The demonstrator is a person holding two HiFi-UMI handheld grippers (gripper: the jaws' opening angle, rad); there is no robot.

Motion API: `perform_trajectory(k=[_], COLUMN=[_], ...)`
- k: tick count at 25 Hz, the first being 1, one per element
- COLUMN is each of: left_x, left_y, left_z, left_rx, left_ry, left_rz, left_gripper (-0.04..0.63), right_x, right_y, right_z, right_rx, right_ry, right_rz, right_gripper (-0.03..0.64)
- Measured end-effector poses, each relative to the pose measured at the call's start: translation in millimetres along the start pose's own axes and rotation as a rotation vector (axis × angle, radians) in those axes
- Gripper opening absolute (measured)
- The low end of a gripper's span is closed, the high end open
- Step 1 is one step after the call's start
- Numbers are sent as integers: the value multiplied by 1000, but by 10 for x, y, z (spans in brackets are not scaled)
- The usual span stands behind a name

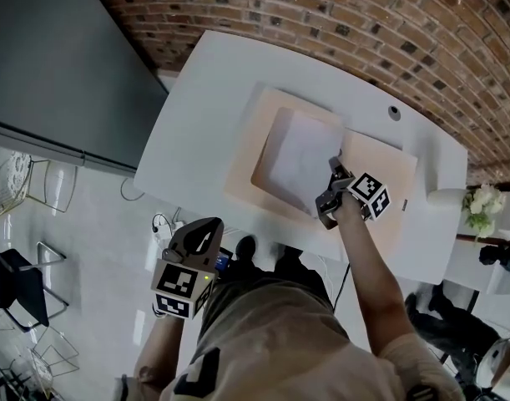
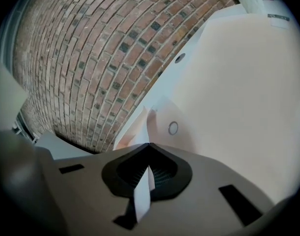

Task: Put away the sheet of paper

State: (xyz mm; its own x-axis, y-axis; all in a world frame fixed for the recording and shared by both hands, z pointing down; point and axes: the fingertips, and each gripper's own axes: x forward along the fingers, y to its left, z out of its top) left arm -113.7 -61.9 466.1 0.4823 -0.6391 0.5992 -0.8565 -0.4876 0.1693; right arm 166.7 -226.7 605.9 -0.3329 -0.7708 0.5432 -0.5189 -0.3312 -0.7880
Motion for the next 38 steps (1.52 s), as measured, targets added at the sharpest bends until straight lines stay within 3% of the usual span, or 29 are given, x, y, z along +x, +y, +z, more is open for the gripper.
perform_trajectory(k=[9, 19, 27, 38], left_x=[-20, 0, 1, 12], left_y=[-5, -42, -72, -48], left_z=[-59, -57, -76, -92], left_rx=[0, 10, 20, 14], left_ry=[30, 28, 39, 50], left_rz=[-10, -13, -9, -4], left_gripper=[14, 14, 14, 14], right_x=[35, 62, 113, 202], right_y=[-31, -83, -68, 41], right_z=[-68, -186, -180, -230], right_rx=[115, 105, 219, 170], right_ry=[-18, 26, -4, 43], right_rz=[50, 67, 116, 136], right_gripper=[23, 23, 23, 23])
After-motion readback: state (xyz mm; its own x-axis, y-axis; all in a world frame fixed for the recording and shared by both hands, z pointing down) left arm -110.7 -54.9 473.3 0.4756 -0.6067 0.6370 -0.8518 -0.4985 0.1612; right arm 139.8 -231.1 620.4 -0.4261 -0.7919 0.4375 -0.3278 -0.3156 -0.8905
